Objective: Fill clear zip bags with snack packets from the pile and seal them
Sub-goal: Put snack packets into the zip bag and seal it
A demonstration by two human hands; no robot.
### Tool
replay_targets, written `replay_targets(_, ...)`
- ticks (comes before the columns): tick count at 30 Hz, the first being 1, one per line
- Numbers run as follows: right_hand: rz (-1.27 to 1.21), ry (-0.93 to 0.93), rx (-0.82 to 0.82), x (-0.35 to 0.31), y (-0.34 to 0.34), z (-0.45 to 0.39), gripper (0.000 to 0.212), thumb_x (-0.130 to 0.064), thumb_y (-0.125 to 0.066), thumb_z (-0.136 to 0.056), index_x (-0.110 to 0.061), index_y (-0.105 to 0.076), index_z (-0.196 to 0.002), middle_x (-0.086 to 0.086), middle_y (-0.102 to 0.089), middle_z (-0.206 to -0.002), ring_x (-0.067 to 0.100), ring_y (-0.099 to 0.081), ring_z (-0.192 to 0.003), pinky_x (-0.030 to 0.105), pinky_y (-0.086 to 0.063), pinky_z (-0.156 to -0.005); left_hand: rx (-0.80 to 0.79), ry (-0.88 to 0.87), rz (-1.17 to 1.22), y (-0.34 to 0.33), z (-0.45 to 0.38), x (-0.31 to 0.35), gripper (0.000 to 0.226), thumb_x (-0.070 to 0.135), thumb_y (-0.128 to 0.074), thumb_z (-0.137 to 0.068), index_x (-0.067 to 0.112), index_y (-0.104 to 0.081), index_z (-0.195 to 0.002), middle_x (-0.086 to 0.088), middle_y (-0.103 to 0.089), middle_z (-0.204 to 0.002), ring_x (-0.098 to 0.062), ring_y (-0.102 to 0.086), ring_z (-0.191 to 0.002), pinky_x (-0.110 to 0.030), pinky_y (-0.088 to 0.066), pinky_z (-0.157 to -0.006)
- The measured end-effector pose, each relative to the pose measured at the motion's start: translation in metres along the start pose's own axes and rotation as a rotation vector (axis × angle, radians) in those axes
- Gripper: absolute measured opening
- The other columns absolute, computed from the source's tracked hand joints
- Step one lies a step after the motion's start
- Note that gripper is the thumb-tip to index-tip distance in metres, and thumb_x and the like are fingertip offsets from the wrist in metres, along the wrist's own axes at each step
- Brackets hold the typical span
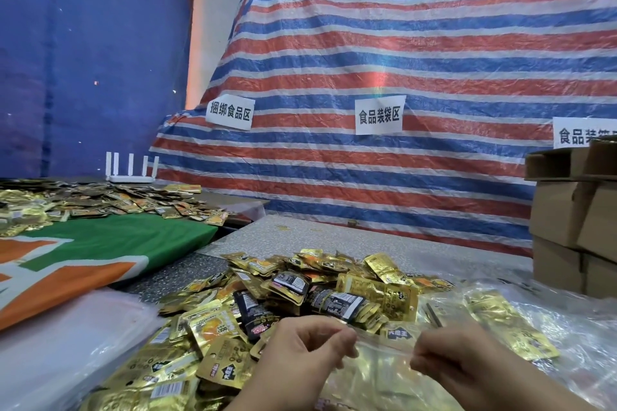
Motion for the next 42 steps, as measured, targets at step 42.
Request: replay_targets(42, -1.162, -0.504, -0.055, -0.001, -0.032, 0.005, 0.049, -0.056, -0.081, -0.073, -0.017, -0.076, -0.102, 0.013, -0.074, -0.108, 0.029, -0.07, -0.101, 0.039, -0.054, -0.085, 0.201, 0.381, 0.399, 0.013, -0.007, -0.019, 0.015, 0.017, -0.071, -0.075, 0.009, -0.076, -0.063, -0.019, -0.071, -0.069, -0.026, -0.066, -0.051, -0.033, -0.056, -0.049)
Point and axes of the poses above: each hand's wrist, its own z-axis away from the middle knuckle, its own y-axis out of the back of the hand, x = y × z, the point moved 3 cm from there along -z, towards the middle knuckle
